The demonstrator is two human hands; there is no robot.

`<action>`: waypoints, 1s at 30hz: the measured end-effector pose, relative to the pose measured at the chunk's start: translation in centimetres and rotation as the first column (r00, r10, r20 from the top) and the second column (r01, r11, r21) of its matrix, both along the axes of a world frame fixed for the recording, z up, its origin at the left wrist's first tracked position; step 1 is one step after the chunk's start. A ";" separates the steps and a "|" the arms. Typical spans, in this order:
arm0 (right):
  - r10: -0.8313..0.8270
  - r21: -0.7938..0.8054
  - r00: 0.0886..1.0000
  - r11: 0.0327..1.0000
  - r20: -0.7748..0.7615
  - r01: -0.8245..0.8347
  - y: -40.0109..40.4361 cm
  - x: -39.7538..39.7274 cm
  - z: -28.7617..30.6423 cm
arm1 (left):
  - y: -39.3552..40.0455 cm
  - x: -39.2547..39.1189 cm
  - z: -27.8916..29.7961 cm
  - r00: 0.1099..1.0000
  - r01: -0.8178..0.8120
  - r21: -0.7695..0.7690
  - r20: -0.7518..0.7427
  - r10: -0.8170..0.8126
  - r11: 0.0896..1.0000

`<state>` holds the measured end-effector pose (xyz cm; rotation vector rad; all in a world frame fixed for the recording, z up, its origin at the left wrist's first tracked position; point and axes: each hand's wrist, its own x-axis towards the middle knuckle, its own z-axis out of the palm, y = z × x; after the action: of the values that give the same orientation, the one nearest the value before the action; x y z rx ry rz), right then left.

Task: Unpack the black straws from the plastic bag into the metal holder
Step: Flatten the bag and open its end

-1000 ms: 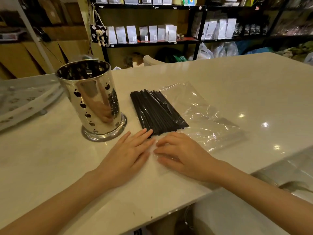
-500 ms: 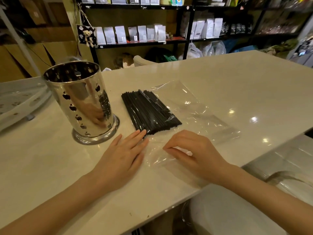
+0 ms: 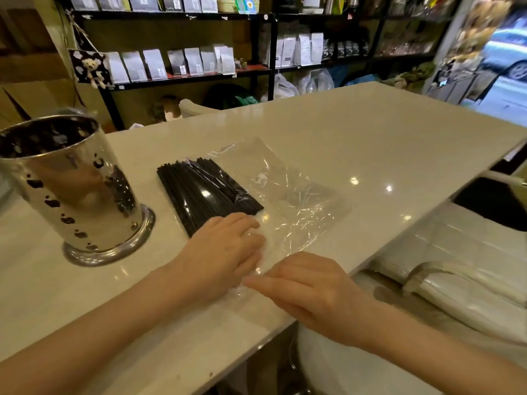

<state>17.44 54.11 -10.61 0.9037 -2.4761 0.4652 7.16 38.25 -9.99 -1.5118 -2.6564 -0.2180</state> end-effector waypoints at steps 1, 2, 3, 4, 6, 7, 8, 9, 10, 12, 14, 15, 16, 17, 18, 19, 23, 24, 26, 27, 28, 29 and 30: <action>-0.001 -0.017 1.000 1.000 0.002 0.001 0.0 0.1 -0.1 | 0.4 -0.1 -0.5 1.000 0.008 -0.002 -0.003 -0.008 1.000; 0.004 -0.043 1.000 0.999 0.006 -0.004 0.1 0.2 -0.1 | 0.7 -0.2 -0.8 1.000 0.010 0.001 0.002 -0.010 1.000; 0.013 -0.081 1.000 0.997 0.013 -0.012 0.2 0.2 -0.1 | 1.0 -0.3 -0.9 1.000 0.010 0.008 0.021 -0.010 1.000; 0.019 -0.135 1.000 0.991 0.023 -0.016 0.5 0.0 -0.1 | 1.1 -0.3 -1.0 0.999 0.013 0.011 0.043 -0.013 1.000; -0.017 -0.258 0.998 0.965 0.063 0.033 1.5 -0.9 0.1 | 1.1 -0.4 -1.0 0.998 0.019 0.028 0.055 -0.020 0.999; -0.072 -0.281 0.993 0.955 0.096 0.096 2.2 -1.6 0.2 | 1.1 -0.4 -1.0 0.999 0.018 0.026 0.039 -0.019 1.000; -0.138 -0.253 0.981 0.952 0.136 0.169 2.9 -2.6 0.4 | 1.2 -0.3 -0.9 1.000 0.014 0.016 0.022 -0.015 1.000; -0.195 -0.182 0.964 0.956 0.182 0.228 3.6 -3.5 0.5 | 1.3 -0.2 -0.9 1.000 0.010 -0.003 0.011 -0.010 1.000; -0.233 -0.089 0.946 0.962 0.225 0.258 4.4 -4.4 0.6 | 1.3 -0.1 -0.9 1.000 0.001 -0.020 0.007 -0.001 1.000; -0.265 0.062 0.923 0.964 0.278 0.258 5.4 -5.9 0.5 | 1.5 -0.2 -0.8 1.000 0.001 -0.026 -0.001 -0.001 1.000; -0.283 0.099 0.919 0.959 0.273 0.266 6.0 -6.6 0.1 | 1.8 -0.5 -0.4 0.999 0.014 -0.058 -0.046 -0.016 0.998; -0.284 0.093 0.922 0.959 0.261 0.269 6.1 -6.7 0.0 | 2.0 -0.6 -0.2 0.996 0.016 -0.072 -0.086 -0.022 0.997; -0.282 0.081 0.926 0.959 0.250 0.270 6.2 -6.7 -0.2 | 2.3 -0.8 0.0 0.993 0.019 -0.069 -0.118 -0.027 0.997; -0.281 0.076 0.930 0.960 0.235 0.271 6.2 -6.6 -0.3 | 2.7 -1.0 0.1 0.990 0.028 -0.051 -0.133 -0.035 0.998; -0.281 0.078 0.935 0.960 0.219 0.270 6.2 -6.5 -0.3 | 3.3 -1.3 0.2 0.990 0.032 -0.042 -0.133 -0.037 0.999; -0.281 0.082 0.939 0.960 0.199 0.269 6.3 -6.4 -0.4 | 3.9 -1.5 0.1 0.992 0.029 -0.048 -0.122 -0.034 0.998; -0.289 0.107 0.948 0.955 0.135 0.276 6.6 -5.8 -0.5 | 5.4 -2.8 -1.4 0.998 0.012 -0.104 -0.064 -0.019 0.995; -0.289 0.114 0.949 0.954 0.123 0.276 6.7 -5.6 -0.5 | 5.5 -3.0 -1.6 0.996 0.016 -0.126 -0.084 -0.027 0.992; -0.284 0.132 0.957 0.953 0.067 0.273 7.0 -5.2 -0.5 | 5.6 -3.0 -1.8 0.985 0.009 -0.173 -0.169 -0.038 0.985; -0.276 0.148 0.961 0.952 0.025 0.269 7.2 -5.0 -0.5 | 5.6 -3.1 -1.8 0.983 0.009 -0.192 -0.176 -0.044 0.981; -0.267 0.162 0.964 0.950 -0.016 0.266 7.3 -4.8 -0.4 | 5.7 -3.4 -2.2 0.985 0.027 -0.183 -0.163 -0.057 0.983; -0.258 0.169 0.965 0.950 -0.052 0.263 7.5 -4.5 -0.4 | 5.7 -3.7 -2.7 0.991 0.033 -0.182 -0.122 -0.056 0.983; -0.250 0.172 0.965 0.950 -0.082 0.261 7.7 -4.1 -0.4 | 5.6 -3.9 -3.1 0.995 0.033 -0.195 -0.089 -0.052 0.980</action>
<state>13.29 61.79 -11.05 0.6376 -2.5633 0.1235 3.26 43.87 -13.10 -1.5901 -2.6383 0.1095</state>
